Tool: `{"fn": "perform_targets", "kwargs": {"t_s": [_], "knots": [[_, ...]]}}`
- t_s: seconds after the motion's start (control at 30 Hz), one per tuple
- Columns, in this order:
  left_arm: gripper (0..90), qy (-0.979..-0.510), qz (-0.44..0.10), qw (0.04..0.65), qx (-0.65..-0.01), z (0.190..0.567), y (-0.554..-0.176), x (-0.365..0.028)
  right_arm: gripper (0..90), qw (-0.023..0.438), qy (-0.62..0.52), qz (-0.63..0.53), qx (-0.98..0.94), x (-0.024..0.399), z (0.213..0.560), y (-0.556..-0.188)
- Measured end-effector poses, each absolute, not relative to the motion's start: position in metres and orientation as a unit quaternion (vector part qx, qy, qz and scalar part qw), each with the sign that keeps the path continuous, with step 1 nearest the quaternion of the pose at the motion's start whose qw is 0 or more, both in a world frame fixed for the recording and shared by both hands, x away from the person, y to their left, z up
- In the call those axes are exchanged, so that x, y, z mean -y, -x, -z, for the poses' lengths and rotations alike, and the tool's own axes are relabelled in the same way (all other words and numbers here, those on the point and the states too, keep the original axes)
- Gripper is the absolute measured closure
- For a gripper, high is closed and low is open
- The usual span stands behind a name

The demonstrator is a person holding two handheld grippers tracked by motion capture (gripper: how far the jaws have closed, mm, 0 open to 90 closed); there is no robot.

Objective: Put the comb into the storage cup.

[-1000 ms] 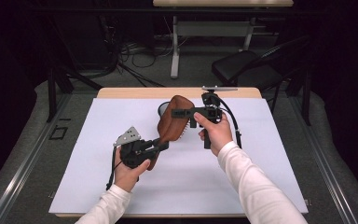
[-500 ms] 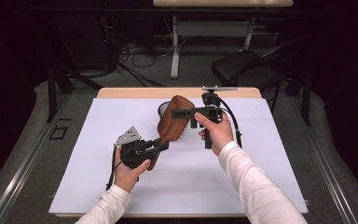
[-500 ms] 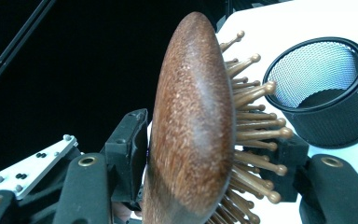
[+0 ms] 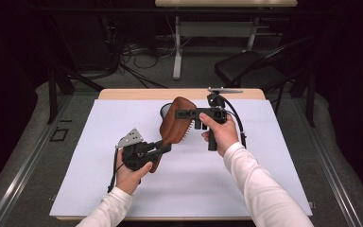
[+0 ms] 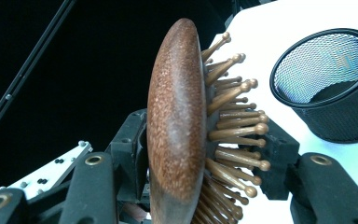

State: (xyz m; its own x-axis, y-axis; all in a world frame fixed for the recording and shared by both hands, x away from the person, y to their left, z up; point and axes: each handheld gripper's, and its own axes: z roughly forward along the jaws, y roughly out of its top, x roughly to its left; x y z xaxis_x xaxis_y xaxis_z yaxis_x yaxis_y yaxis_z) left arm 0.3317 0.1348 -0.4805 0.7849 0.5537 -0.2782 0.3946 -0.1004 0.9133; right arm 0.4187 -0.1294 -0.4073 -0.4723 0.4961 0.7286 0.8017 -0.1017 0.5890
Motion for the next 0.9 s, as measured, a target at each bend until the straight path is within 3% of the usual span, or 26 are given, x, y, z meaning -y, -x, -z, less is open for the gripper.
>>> {"fn": "perform_targets", "kwargs": {"t_s": [0.9], "knots": [[72.0, -0.738, -0.06, 0.591, -0.319, 0.4809, -0.3326, -0.1343, 47.1, 0.172, 0.526, 0.54, 0.634, 0.1327, 0.4073, -0.4189]]}}
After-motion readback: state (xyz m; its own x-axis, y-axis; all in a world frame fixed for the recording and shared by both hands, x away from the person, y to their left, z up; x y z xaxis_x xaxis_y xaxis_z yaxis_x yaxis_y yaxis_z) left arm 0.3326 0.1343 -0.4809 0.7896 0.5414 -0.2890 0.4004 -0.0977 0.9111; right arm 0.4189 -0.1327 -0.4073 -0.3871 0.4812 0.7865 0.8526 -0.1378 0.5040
